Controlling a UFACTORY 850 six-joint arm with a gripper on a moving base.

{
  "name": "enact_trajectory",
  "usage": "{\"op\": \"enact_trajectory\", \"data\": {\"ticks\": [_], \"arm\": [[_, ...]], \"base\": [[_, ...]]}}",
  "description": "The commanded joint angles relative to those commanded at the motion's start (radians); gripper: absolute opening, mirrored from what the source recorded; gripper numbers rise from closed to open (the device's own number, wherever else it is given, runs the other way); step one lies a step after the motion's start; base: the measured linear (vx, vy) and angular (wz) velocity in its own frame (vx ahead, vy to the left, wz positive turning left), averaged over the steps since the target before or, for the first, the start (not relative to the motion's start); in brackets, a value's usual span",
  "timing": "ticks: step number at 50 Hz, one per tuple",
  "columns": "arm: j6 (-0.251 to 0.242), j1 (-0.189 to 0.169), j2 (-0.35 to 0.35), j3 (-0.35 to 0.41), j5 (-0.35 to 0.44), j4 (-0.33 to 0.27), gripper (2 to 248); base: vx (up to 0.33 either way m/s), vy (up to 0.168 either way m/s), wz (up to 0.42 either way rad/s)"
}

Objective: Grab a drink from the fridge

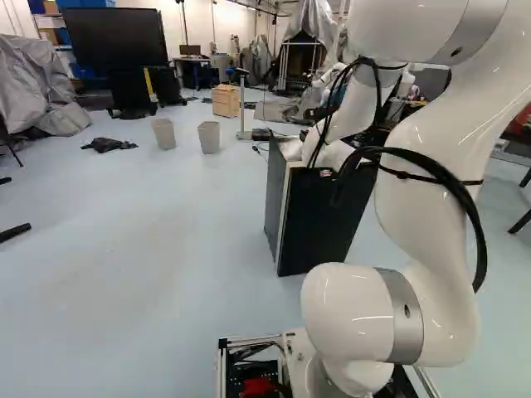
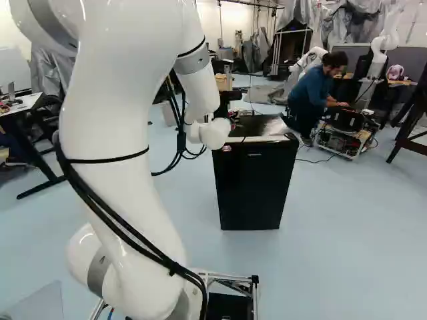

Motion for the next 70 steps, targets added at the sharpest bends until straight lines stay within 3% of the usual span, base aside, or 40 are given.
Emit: {"op": "enact_trajectory", "data": {"ticks": [48, 70], "arm": [[-0.025, 0.158, 0.342, 0.394, -0.079, 0.131, 99], [-0.034, 0.210, 0.456, 0.525, -0.106, 0.174, 99]], "base": [[0.000, 0.000, 0.000], [0.000, 0.000, 0.000]]}}
